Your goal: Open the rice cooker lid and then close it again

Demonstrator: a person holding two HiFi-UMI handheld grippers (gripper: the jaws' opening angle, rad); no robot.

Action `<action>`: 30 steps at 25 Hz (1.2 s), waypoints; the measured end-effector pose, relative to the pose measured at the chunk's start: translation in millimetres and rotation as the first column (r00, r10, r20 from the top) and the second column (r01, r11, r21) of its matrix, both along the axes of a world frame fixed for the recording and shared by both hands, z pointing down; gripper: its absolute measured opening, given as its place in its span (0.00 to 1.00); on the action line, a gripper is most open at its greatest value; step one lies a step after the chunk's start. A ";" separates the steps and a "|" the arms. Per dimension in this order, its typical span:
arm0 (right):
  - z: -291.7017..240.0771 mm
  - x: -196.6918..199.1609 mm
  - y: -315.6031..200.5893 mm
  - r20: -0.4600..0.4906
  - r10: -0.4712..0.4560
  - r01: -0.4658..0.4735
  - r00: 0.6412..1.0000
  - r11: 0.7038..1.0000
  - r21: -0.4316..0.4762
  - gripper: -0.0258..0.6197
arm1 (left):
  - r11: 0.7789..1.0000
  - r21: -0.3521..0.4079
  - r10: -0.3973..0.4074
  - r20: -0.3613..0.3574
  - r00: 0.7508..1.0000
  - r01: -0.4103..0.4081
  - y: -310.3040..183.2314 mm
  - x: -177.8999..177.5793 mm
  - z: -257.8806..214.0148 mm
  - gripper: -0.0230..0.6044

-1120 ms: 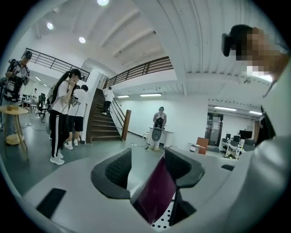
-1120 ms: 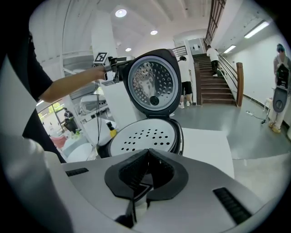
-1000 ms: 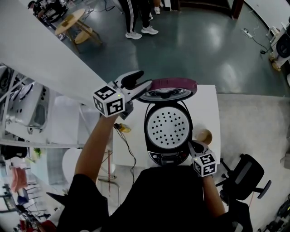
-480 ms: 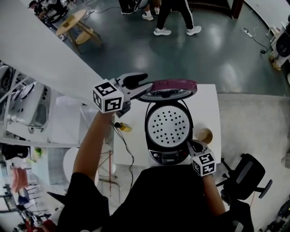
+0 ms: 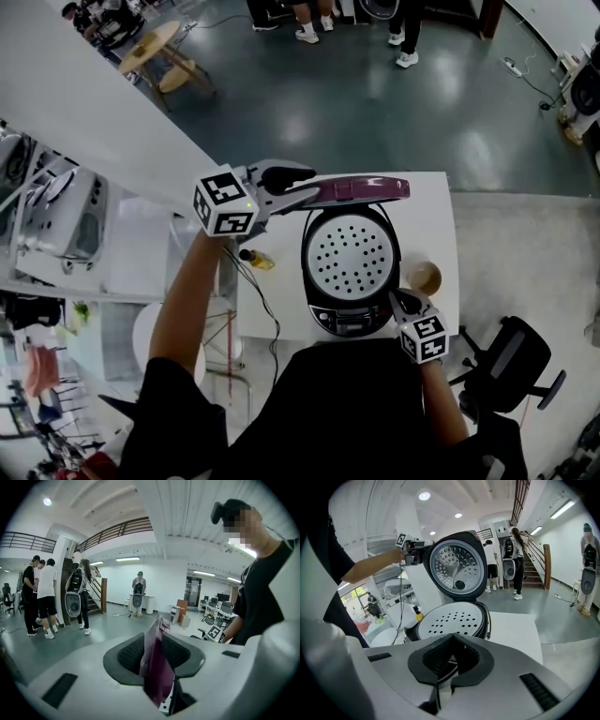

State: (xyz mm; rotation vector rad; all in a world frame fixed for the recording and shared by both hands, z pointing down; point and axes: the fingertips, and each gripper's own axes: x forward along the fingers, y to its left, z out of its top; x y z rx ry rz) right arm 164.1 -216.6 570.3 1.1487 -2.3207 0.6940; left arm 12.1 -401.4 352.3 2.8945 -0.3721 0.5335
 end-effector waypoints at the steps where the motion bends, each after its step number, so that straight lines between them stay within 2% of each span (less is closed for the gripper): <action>1: -0.2 -0.3 1.3 -0.001 -0.001 0.001 1.000 1.000 -0.001 0.04 | 1.000 0.000 0.008 0.006 1.000 -0.008 3.8 0.7 0.4 0.22; 10: -0.8 -2.6 17.8 -0.011 -0.001 0.001 1.000 1.000 -0.012 0.04 | 0.999 0.007 0.048 0.045 0.998 -0.048 32.1 5.7 7.8 0.21; 19: 2.7 -1.3 45.7 -0.016 -0.005 0.004 1.000 1.000 -0.027 0.04 | 0.994 0.081 0.065 0.116 0.991 -0.074 67.1 10.9 18.9 0.18; 25: 4.1 -6.9 60.1 -0.013 -0.016 0.015 1.000 1.000 -0.027 0.04 | 0.986 0.159 0.007 0.213 0.977 -0.041 83.2 13.0 28.5 0.16; 30: 2.1 -12.2 71.4 -0.008 -0.026 0.025 1.000 1.000 -0.019 0.04 | 0.986 0.159 0.006 0.225 0.974 -0.043 97.8 15.0 36.1 0.16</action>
